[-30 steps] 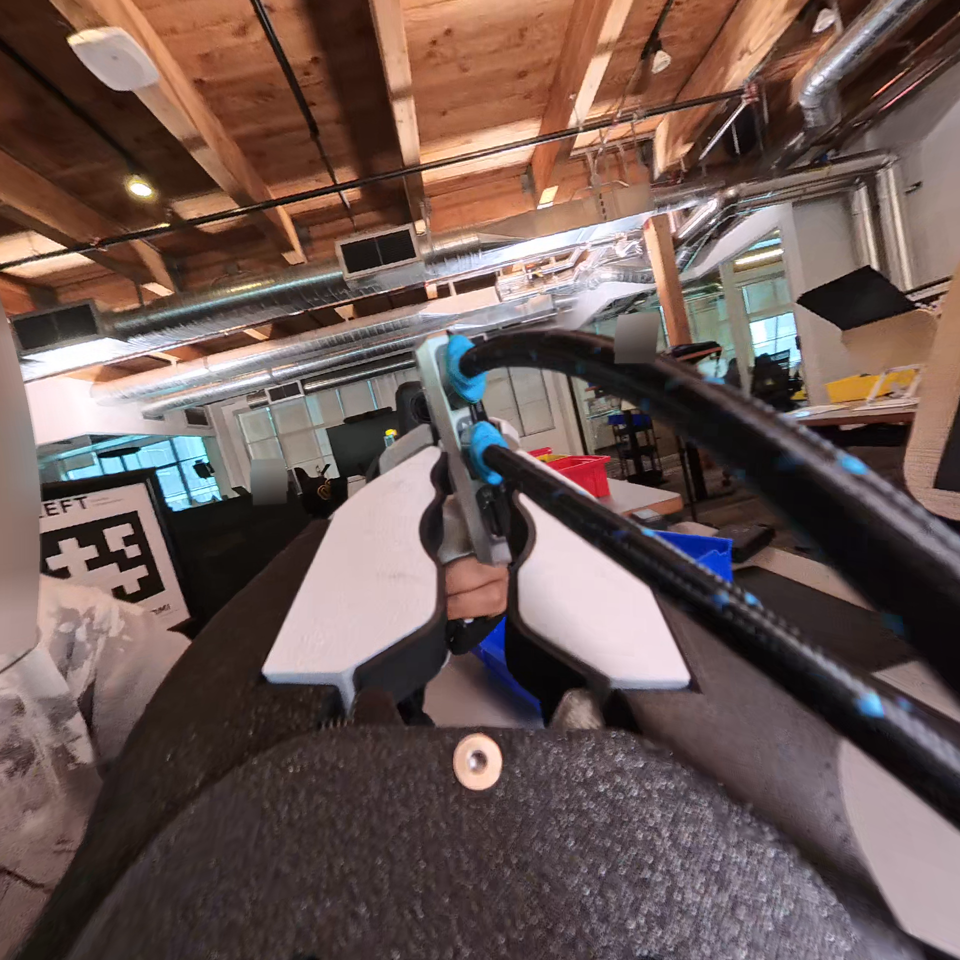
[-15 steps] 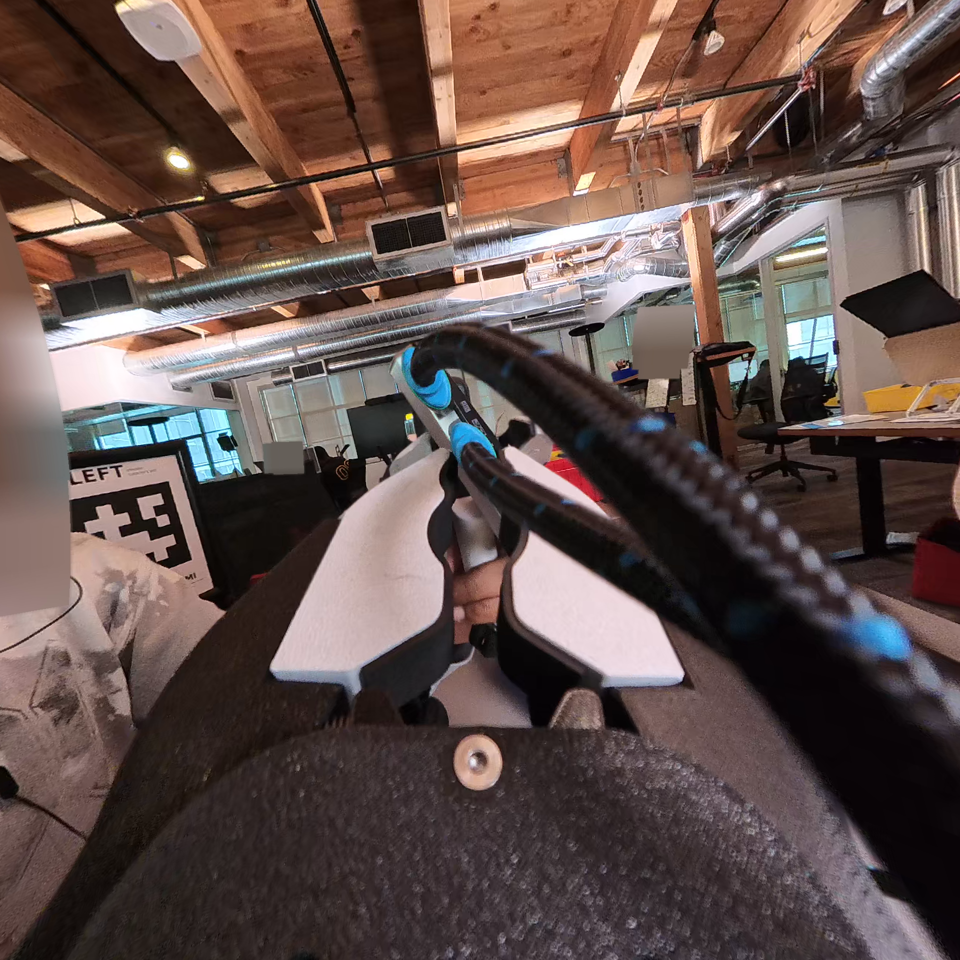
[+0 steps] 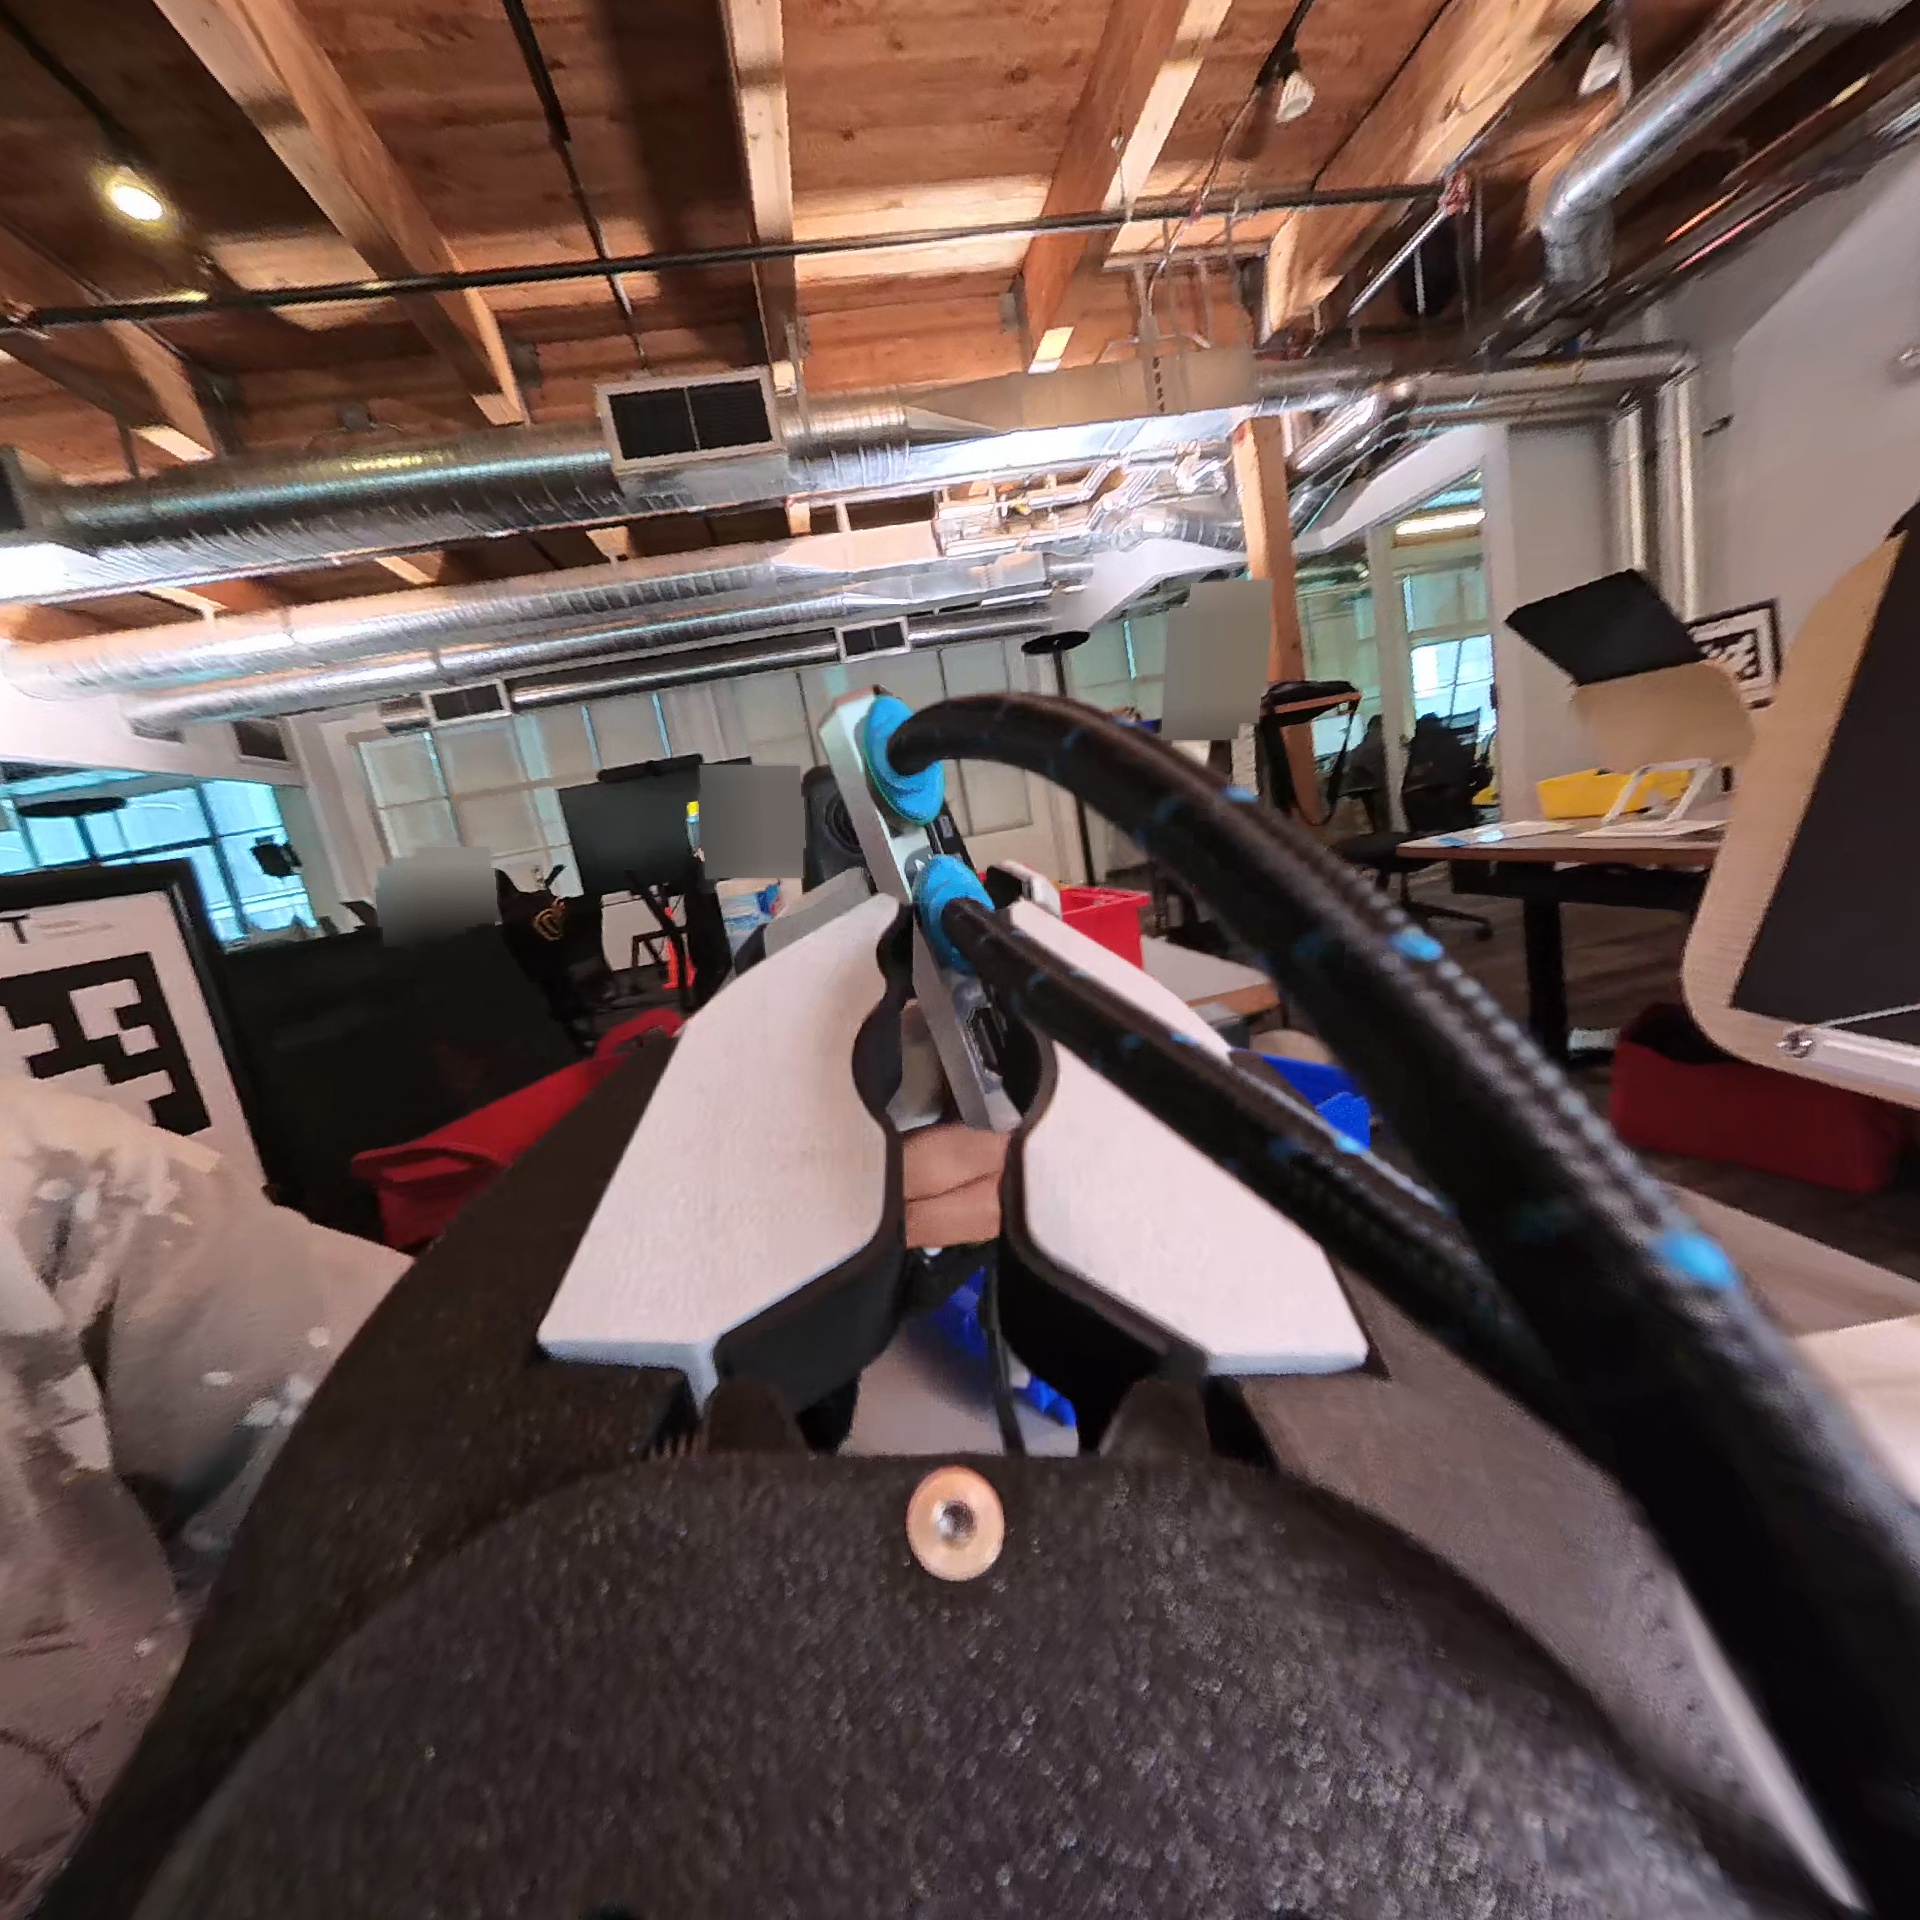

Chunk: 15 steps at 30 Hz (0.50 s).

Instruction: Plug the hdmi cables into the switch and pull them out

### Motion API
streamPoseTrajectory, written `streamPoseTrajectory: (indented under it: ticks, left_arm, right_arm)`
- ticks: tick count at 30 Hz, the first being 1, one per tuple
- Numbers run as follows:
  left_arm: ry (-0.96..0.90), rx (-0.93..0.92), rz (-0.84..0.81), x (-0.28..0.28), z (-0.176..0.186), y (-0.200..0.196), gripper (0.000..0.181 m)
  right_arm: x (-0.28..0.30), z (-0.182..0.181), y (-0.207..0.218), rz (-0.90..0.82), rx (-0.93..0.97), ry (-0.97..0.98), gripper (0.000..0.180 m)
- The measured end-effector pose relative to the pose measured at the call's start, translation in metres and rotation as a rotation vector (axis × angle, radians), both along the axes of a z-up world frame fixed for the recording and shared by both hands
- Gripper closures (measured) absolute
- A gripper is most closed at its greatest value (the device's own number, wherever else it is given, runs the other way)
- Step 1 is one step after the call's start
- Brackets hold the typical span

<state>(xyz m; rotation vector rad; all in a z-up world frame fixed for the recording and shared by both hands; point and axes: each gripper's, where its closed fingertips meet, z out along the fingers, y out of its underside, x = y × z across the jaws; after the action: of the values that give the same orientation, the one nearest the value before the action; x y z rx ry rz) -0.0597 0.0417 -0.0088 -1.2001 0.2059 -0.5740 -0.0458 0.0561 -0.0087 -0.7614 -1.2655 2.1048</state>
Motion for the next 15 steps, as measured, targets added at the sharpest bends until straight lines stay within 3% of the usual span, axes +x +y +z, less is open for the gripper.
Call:
streamPoseTrajectory:
  ticks: [15]
  left_arm:
    - [-0.007,-0.066,0.027,-0.0067,-0.0035,0.0015,0.148]
  right_arm:
    - [-0.0028,-0.0067,0.0050,0.045,0.009,-0.023,0.167]
